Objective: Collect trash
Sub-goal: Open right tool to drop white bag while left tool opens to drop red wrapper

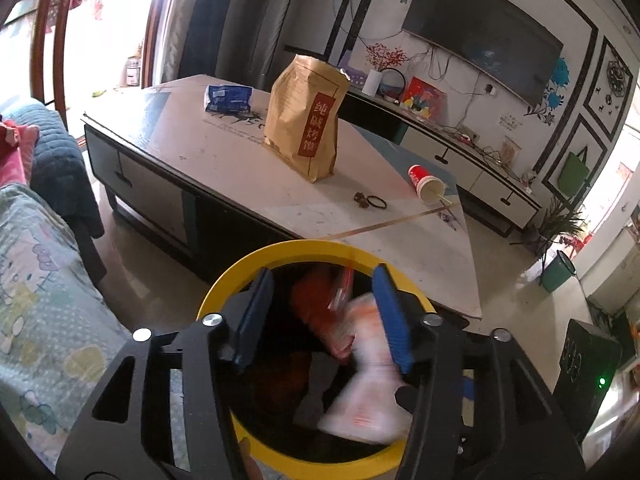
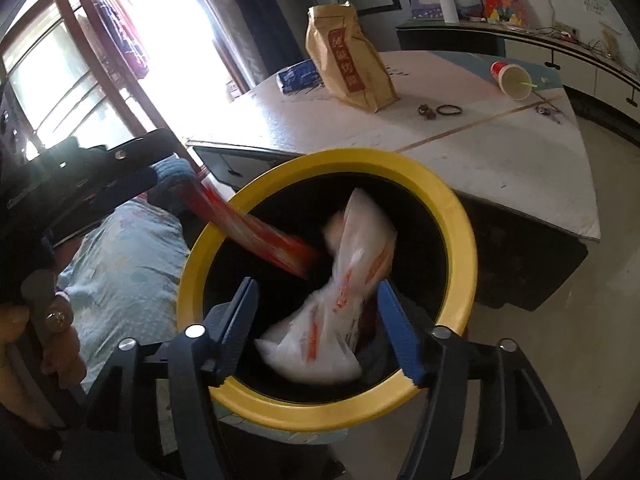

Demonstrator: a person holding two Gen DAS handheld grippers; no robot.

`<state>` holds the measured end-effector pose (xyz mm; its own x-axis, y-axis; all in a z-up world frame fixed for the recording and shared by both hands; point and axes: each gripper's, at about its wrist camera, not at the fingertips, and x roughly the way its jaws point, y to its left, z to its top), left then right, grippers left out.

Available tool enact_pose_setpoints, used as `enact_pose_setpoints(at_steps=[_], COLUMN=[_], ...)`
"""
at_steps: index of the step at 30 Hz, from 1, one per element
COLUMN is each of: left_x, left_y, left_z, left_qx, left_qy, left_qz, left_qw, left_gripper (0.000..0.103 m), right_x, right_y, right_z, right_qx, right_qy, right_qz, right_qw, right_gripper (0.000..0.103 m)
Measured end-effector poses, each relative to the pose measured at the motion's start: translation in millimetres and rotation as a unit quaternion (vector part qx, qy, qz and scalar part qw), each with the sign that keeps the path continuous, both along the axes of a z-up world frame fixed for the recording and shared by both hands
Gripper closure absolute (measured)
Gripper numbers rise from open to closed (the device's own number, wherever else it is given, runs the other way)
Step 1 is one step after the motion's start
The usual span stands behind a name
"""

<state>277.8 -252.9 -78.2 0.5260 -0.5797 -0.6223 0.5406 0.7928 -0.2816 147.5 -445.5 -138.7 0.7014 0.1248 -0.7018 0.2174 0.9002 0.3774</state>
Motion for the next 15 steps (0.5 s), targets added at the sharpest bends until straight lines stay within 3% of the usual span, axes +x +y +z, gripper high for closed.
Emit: enact_pose_setpoints(at_steps=[1,10,15], left_x=[-1,-14,-23], left_y=[1,26,45], left_z=[1,17,23], left_qx=[0.000,-0.019,-0.032], left_qy=[-0.002,-0.006,-0.004], left_qz=[0.001,0.026,0.051], left_qw=[1.0000,0.9995,0.9982], left_gripper=[0.046,0.015,0.011], right_x=[-1,-10,-14], right_y=[-2,-11,-9], right_z=[0,9,17], right_qx=[0.003,0.005,0.004], right_qy=[0.000,-0.012,-0.021], right_qz=[-0.005,-0.030,-0.035], right_qw=[1.000,0.999,0.999], right_gripper=[0.042,0.036,0.033])
